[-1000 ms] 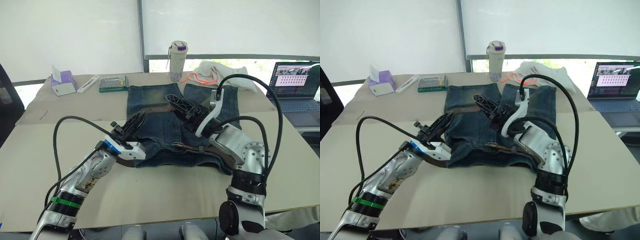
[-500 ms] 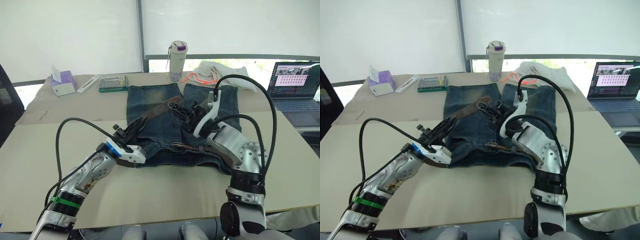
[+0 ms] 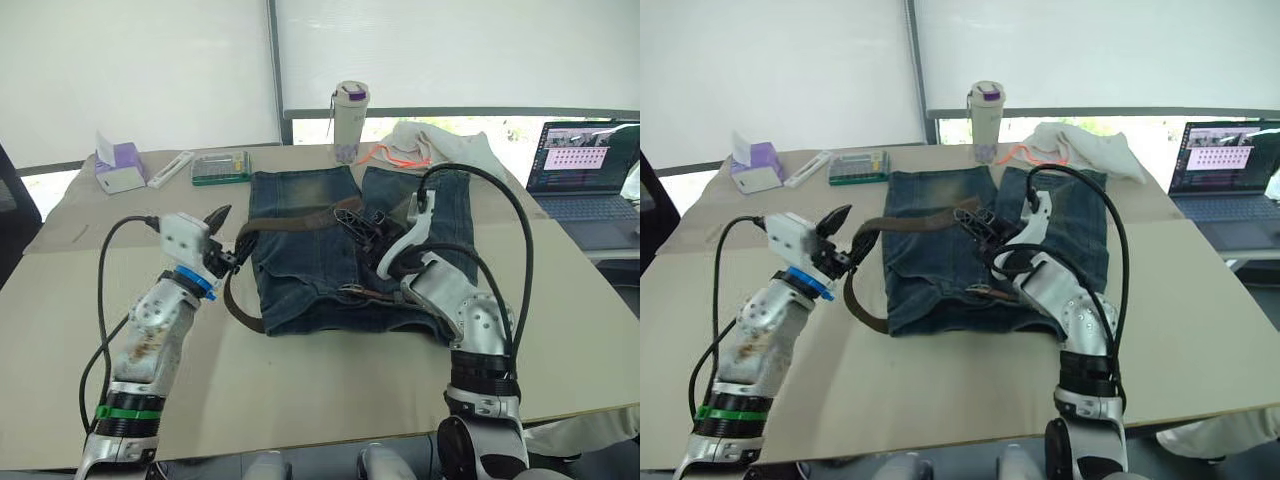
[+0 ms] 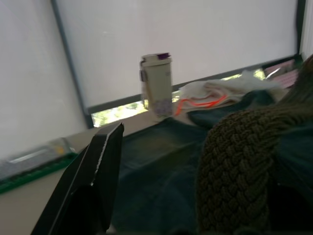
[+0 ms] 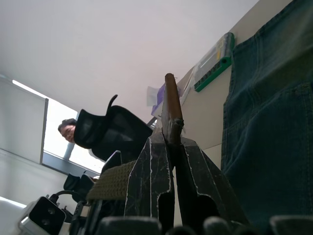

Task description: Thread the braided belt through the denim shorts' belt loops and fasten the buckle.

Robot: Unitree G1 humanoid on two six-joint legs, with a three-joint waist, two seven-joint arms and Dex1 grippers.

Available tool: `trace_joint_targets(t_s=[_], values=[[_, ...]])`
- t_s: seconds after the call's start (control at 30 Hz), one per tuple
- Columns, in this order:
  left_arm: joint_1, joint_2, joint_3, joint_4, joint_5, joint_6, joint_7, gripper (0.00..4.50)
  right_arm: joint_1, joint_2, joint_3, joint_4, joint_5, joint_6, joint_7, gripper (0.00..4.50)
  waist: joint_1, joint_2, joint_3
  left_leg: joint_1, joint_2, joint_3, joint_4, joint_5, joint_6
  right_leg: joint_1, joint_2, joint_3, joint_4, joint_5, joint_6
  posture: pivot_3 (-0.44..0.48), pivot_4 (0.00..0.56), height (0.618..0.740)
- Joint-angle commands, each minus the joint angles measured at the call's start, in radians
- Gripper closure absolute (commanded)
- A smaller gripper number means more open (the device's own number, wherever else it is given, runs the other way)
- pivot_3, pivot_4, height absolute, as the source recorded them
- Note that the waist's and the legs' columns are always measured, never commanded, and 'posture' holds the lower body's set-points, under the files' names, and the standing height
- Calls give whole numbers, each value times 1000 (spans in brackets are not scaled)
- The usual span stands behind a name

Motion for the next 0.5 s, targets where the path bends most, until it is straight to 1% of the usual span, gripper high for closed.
trace_joint_targets(t_s=[0.03,0.13,0.2,0.3,0.33,0.37,0.43,0.5], values=[[37,-7,70,-140,-443,259,-18,1215,0,6,22,-47,-60,-47,40,4500,-3,0,0,0,0,0,0,0,0,0,0,0,0,0,0,0,150,740],[74,-1,71,-180,-719,420,57,1215,5,7,42,-71,-96,-61,78,4500,-3,0,0,0,0,-2,0,0,0,0,0,0,-1,0,0,0,150,740],[89,5,60,-197,-802,478,101,1215,7,4,50,-81,-116,-69,102,4500,-3,0,0,1,0,-6,0,0,0,0,1,0,0,0,0,0,150,740],[96,-22,84,-208,-855,475,163,1215,11,6,54,-86,-148,-85,115,4500,1,0,0,1,0,-7,0,0,0,0,1,0,0,-1,-1,0,150,740],[92,-33,99,-205,-841,456,178,1215,13,6,55,-86,-159,-90,120,4500,2,0,0,1,0,-7,0,0,0,0,1,0,-1,-1,-1,0,150,740],[82,-46,115,-197,-791,422,198,1215,15,4,58,-86,-173,-94,127,4500,3,0,0,1,-1,-7,0,0,0,1,1,0,-1,-1,-1,0,150,740],[53,-68,150,-144,-636,330,266,1215,21,1,65,-86,-201,-104,145,4500,5,0,0,1,-1,-6,0,0,0,1,1,0,-1,-1,-1,0,150,740],[33,-73,190,-107,-546,268,276,1215,28,0,70,-85,-224,-107,160,4500,7,0,0,1,-1,-4,0,1,-1,0,1,-1,-2,-1,-2,0,150,740]])
